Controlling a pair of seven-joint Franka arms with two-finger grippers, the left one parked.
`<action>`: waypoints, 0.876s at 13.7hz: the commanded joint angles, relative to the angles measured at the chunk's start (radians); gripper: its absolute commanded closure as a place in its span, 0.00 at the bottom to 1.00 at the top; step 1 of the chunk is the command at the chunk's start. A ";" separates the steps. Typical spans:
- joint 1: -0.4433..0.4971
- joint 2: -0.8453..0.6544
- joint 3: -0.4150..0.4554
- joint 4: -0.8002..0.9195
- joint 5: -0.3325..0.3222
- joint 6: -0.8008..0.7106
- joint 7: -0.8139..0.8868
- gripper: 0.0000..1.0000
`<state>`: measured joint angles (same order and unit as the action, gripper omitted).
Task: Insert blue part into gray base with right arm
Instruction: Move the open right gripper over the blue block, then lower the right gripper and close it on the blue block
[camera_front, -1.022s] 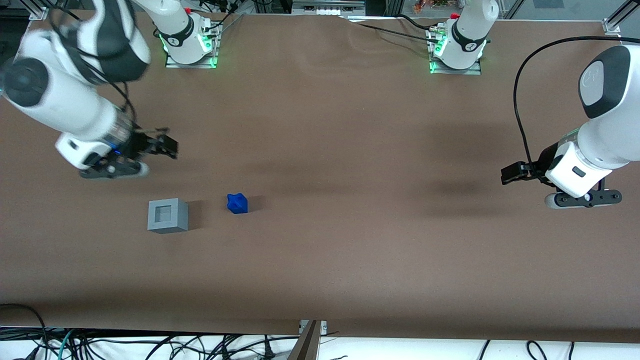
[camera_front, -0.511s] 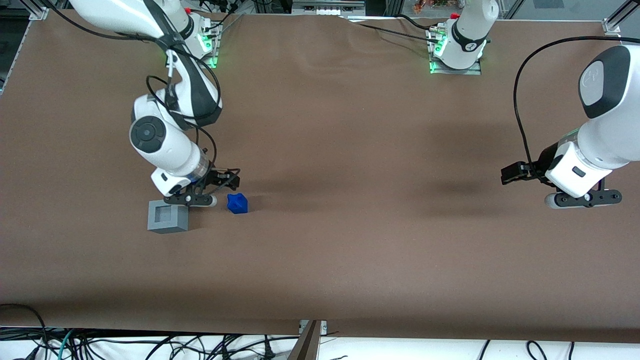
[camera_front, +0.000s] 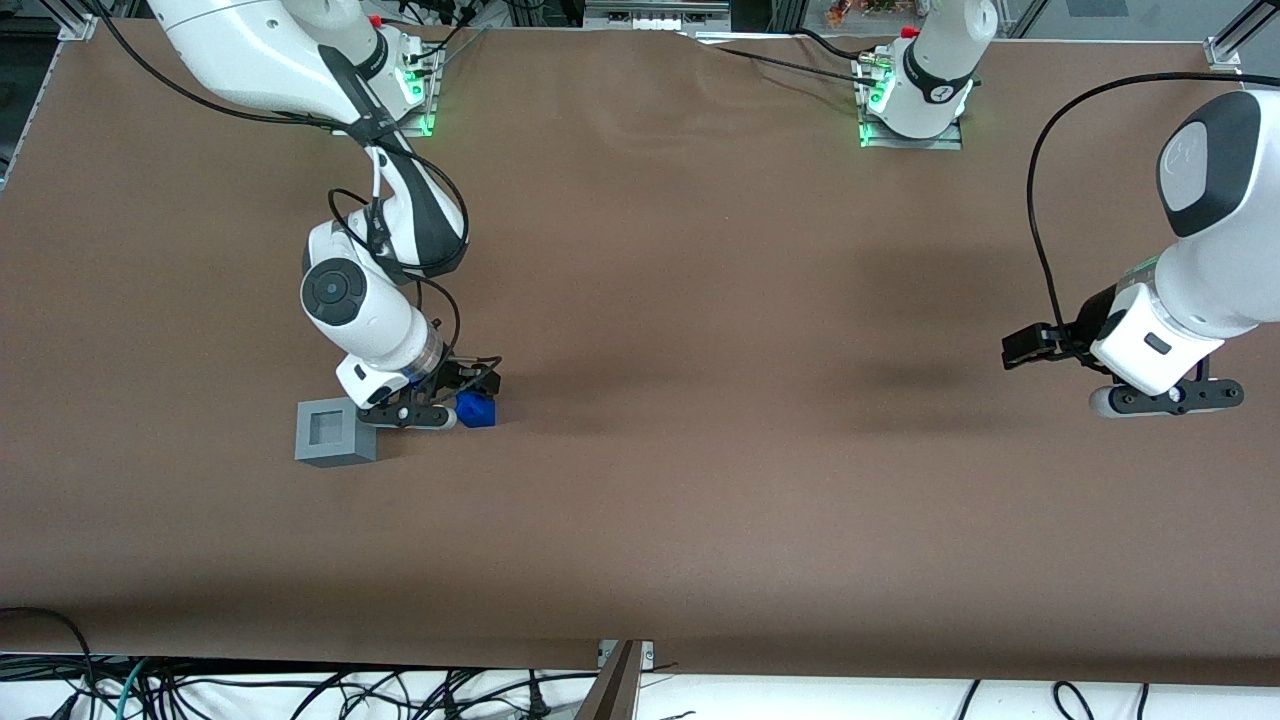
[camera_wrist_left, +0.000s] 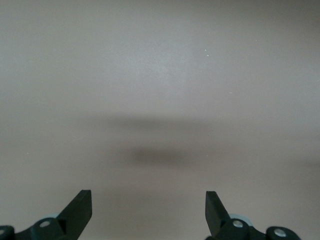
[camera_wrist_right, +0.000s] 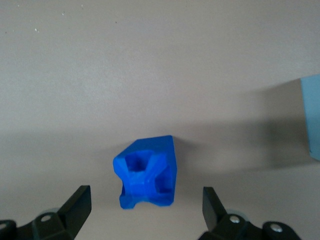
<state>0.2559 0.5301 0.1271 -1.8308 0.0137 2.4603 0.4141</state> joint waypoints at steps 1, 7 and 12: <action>0.009 0.042 -0.006 0.013 -0.023 0.055 0.015 0.02; 0.016 0.077 -0.011 0.048 -0.035 0.062 0.015 0.21; 0.008 0.067 -0.014 0.051 -0.060 0.039 -0.004 0.67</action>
<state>0.2622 0.5961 0.1217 -1.7995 -0.0200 2.5199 0.4139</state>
